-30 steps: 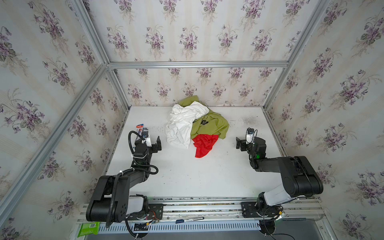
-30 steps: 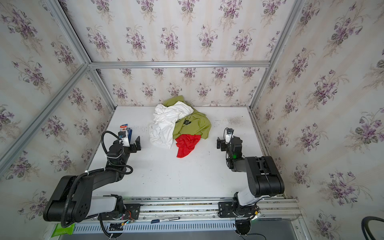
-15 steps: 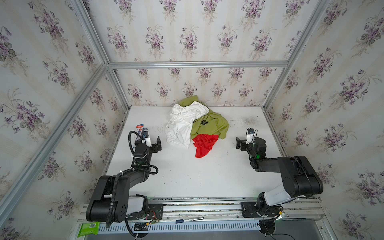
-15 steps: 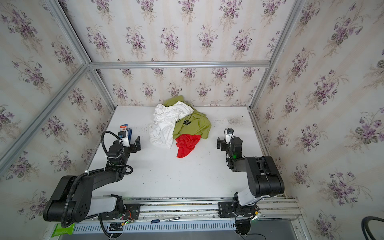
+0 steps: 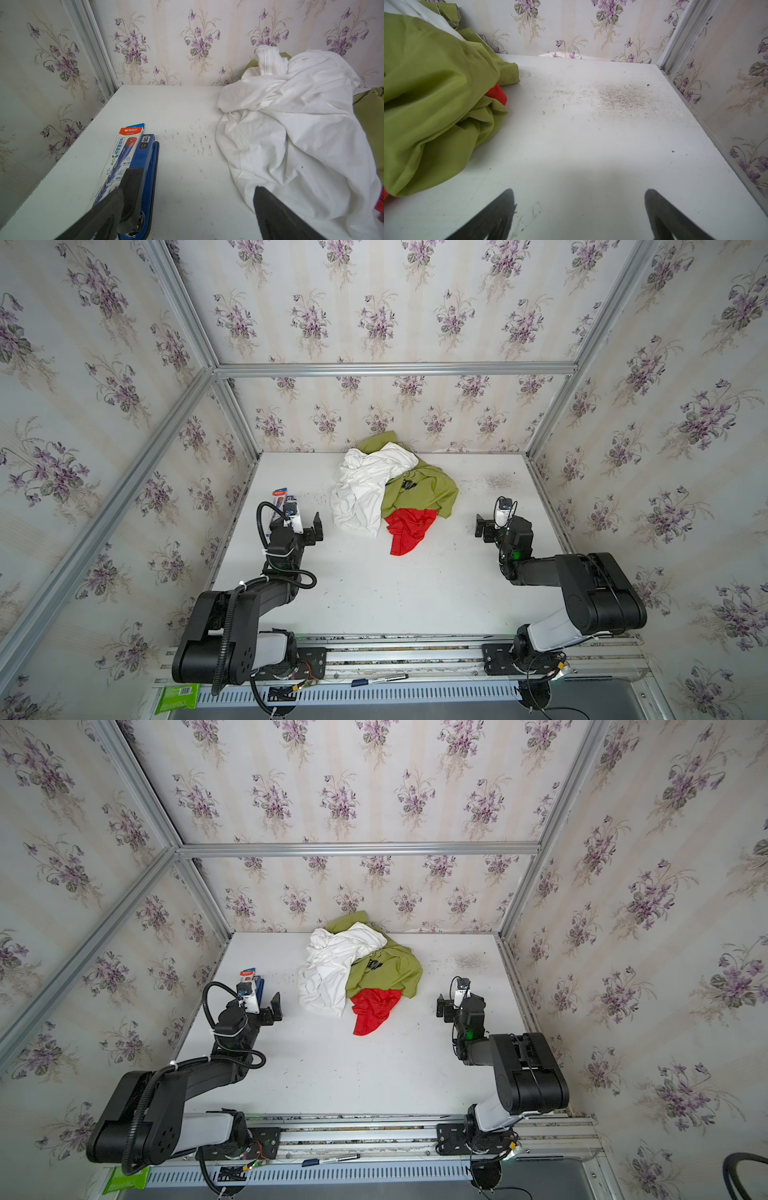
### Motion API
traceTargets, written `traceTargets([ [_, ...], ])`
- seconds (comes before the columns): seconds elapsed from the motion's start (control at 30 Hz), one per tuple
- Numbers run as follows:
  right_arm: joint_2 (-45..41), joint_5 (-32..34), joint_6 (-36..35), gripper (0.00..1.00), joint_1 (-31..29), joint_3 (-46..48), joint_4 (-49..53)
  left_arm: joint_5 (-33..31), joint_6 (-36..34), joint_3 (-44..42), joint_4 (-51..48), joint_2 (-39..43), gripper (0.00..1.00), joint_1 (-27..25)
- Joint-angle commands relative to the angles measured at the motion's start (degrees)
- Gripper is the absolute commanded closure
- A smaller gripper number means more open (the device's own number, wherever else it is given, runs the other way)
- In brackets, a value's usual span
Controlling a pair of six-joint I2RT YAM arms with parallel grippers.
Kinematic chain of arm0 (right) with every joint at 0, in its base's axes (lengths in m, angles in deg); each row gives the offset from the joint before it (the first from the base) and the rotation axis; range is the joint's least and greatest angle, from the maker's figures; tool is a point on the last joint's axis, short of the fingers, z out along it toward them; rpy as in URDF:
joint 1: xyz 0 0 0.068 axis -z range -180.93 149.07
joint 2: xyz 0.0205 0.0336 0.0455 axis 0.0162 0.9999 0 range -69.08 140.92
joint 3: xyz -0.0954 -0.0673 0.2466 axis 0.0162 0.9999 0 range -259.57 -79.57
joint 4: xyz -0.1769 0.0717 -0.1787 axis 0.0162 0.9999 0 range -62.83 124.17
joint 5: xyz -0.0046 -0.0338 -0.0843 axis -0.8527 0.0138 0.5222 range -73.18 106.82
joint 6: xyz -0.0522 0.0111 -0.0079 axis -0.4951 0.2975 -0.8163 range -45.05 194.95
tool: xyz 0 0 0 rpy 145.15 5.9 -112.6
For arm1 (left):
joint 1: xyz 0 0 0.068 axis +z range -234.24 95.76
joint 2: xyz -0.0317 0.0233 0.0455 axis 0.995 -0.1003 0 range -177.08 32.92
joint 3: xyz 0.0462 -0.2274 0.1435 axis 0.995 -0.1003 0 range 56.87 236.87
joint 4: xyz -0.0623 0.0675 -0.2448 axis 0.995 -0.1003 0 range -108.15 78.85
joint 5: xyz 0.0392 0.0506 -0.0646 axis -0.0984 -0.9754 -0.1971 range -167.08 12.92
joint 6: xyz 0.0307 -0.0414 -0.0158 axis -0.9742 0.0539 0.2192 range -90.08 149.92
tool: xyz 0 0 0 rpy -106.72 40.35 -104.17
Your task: Pick out a specific cloth from the pile
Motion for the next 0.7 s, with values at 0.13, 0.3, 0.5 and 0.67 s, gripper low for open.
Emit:
traceTargets([
  [0.13, -0.25, 0.51, 0.26, 0.0, -0.4, 0.5, -3.17, 0.26, -0.44, 0.26, 1.3, 0.38, 0.0, -0.03],
  [0.3, -0.52, -0.03, -0.35, 0.0, -0.76, 1.67, -5.4, -5.65, 0.42, 5.86, -13.64, 6.96, 0.0, -1.17],
  [0.5, -10.61, 3.09, -2.74, 0.0, -3.22, -1.06, 8.56, -6.73, 3.79, 9.24, -22.75, 14.11, 0.0, -2.48],
  [0.67, -22.18, 8.68, 0.62, 0.0, -8.68, -3.2, 20.55, -4.61, 13.92, 17.1, -40.14, 17.66, 0.0, -4.6],
])
